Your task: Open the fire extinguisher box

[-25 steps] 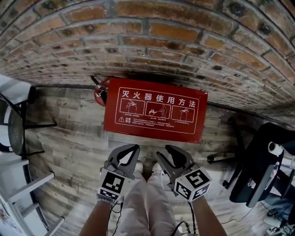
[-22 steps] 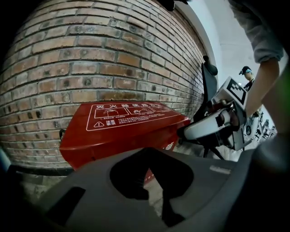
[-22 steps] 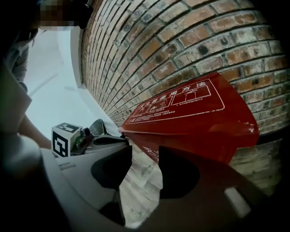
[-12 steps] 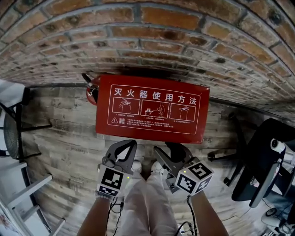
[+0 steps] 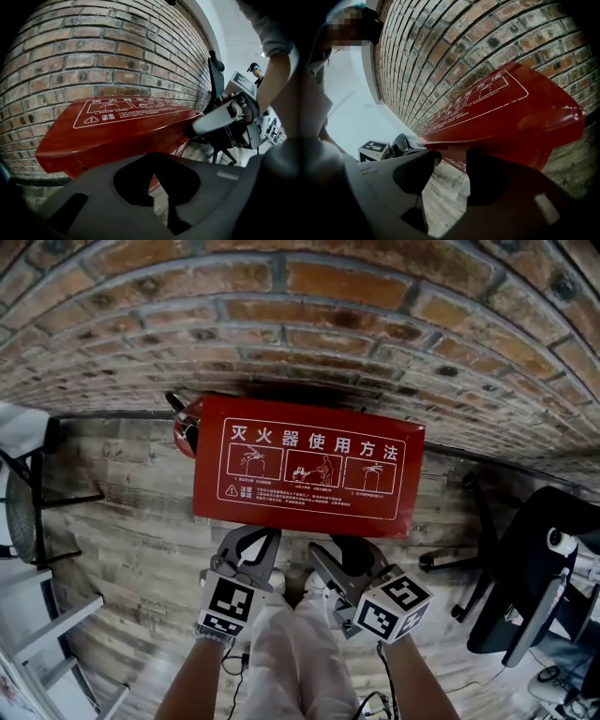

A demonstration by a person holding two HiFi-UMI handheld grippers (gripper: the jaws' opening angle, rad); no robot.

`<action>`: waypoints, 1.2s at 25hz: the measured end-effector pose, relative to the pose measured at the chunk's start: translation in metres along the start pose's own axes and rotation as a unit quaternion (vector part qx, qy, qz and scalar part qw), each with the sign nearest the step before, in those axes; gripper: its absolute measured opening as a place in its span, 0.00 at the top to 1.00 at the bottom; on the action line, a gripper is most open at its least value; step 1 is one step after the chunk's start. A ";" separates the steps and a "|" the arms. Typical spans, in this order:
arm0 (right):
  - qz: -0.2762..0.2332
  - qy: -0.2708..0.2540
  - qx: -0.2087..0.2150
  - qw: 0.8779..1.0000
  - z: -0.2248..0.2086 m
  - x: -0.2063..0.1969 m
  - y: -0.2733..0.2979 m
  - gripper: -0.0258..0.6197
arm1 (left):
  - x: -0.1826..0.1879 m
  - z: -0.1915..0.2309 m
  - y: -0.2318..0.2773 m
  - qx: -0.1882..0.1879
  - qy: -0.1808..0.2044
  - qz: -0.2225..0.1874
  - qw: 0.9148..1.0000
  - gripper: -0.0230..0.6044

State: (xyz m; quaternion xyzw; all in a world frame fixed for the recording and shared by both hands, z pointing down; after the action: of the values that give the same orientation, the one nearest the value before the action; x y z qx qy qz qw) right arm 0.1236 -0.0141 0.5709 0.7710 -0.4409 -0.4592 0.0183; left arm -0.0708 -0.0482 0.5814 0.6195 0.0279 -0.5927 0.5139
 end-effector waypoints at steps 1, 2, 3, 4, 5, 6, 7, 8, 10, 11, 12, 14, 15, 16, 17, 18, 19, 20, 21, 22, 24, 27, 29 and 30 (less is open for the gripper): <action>-0.001 0.001 -0.001 1.000 0.000 0.001 -0.001 0.64 | 0.000 0.000 0.000 -0.001 0.000 0.001 1.000 0.97; -0.003 0.003 -0.001 1.000 0.001 0.001 -0.002 0.66 | 0.000 0.000 0.001 -0.001 0.000 0.001 1.000 0.97; -0.005 0.004 -0.001 1.000 0.002 0.002 -0.002 0.66 | -0.001 0.000 0.001 0.000 -0.002 0.001 1.000 0.97; -0.007 0.004 -0.001 1.000 0.003 0.003 -0.003 0.66 | -0.001 0.000 0.001 0.001 -0.004 0.002 1.000 0.97; -0.007 0.004 0.000 1.000 0.004 0.004 -0.003 0.66 | -0.002 0.001 0.001 0.003 -0.006 0.002 1.000 0.97; -0.007 0.005 0.000 1.000 0.005 0.005 -0.004 0.66 | -0.002 0.001 0.001 0.004 -0.009 0.001 1.000 0.97; -0.007 0.006 0.000 1.000 0.006 0.006 -0.005 0.66 | -0.002 0.001 0.001 0.005 -0.011 0.001 1.000 0.97; -0.006 0.006 0.000 1.000 0.007 0.007 -0.005 0.66 | -0.002 0.001 0.001 0.006 -0.013 0.000 1.000 0.97; -0.006 0.005 0.002 1.000 0.009 0.010 -0.008 0.66 | -0.001 0.002 -0.001 0.007 -0.015 -0.001 1.000 0.97; -0.005 0.004 0.004 1.000 0.011 0.011 -0.009 0.67 | 0.000 0.002 -0.001 0.008 -0.016 -0.002 1.000 0.97; -0.005 0.001 0.006 1.000 0.012 0.013 -0.011 0.67 | 0.000 0.002 -0.002 0.009 -0.017 -0.003 1.000 0.97; -0.002 -0.008 0.009 1.000 0.015 0.016 -0.013 0.67 | 0.000 0.002 -0.003 0.010 -0.019 -0.005 1.000 0.97; 0.000 -0.013 0.010 1.000 0.016 0.018 -0.014 0.67 | 0.000 0.002 -0.003 0.010 -0.020 -0.006 1.000 0.97; 0.000 -0.017 0.012 1.000 0.018 0.019 -0.015 0.67 | -0.001 0.003 -0.003 0.010 -0.019 -0.006 1.000 0.97; 0.000 -0.021 0.014 1.000 0.019 0.020 -0.016 0.68 | -0.002 0.002 -0.003 0.009 -0.017 -0.005 1.000 0.97; 0.000 -0.025 0.016 1.000 0.021 0.022 -0.018 0.68 | -0.003 0.002 -0.004 0.007 -0.014 -0.003 1.000 0.97; 0.000 -0.030 0.018 0.999 0.022 0.024 -0.019 0.68 | -0.005 0.001 -0.004 0.004 -0.011 -0.001 1.000 0.97; 0.000 -0.035 0.020 0.999 0.023 0.027 -0.020 0.68 | -0.006 0.000 -0.005 0.002 -0.009 0.002 1.000 0.97; 0.000 -0.039 0.021 0.999 0.024 0.029 -0.021 0.68 | -0.007 -0.001 -0.005 0.000 -0.009 0.005 1.000 0.97; 0.000 -0.042 0.022 0.999 0.025 0.032 -0.022 0.68 | -0.007 -0.003 -0.006 -0.002 -0.009 0.007 1.000 0.97; -0.005 -0.045 0.023 0.999 0.028 0.037 -0.025 0.69 | -0.009 -0.005 -0.007 -0.003 -0.011 0.010 1.000 0.97; -0.016 -0.047 0.024 0.998 0.032 0.045 -0.029 0.69 | -0.007 -0.007 -0.006 -0.005 -0.011 0.010 1.000 0.97; -0.023 -0.048 0.027 0.998 0.035 0.050 -0.032 0.70 | -0.006 -0.008 -0.005 -0.008 -0.008 0.009 1.000 0.97; -0.026 -0.049 0.029 0.998 0.036 0.053 -0.033 0.70 | -0.005 -0.008 -0.005 -0.010 -0.005 0.010 1.000 0.97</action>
State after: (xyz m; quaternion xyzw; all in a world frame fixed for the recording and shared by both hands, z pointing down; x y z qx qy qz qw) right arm 0.1295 -0.0170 0.4993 0.7589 -0.4341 -0.4838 -0.0377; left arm -0.0697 -0.0373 0.5801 0.6117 0.0248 -0.5907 0.5257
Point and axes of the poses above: the fingertips, and each gripper's own axes: y forward along the fingers, z to its left, x out of its top, the point moved 10 cm from there along -y, backward along the fingers, and after that the axes turned 8 degrees about -y, right-handed, at the moved point
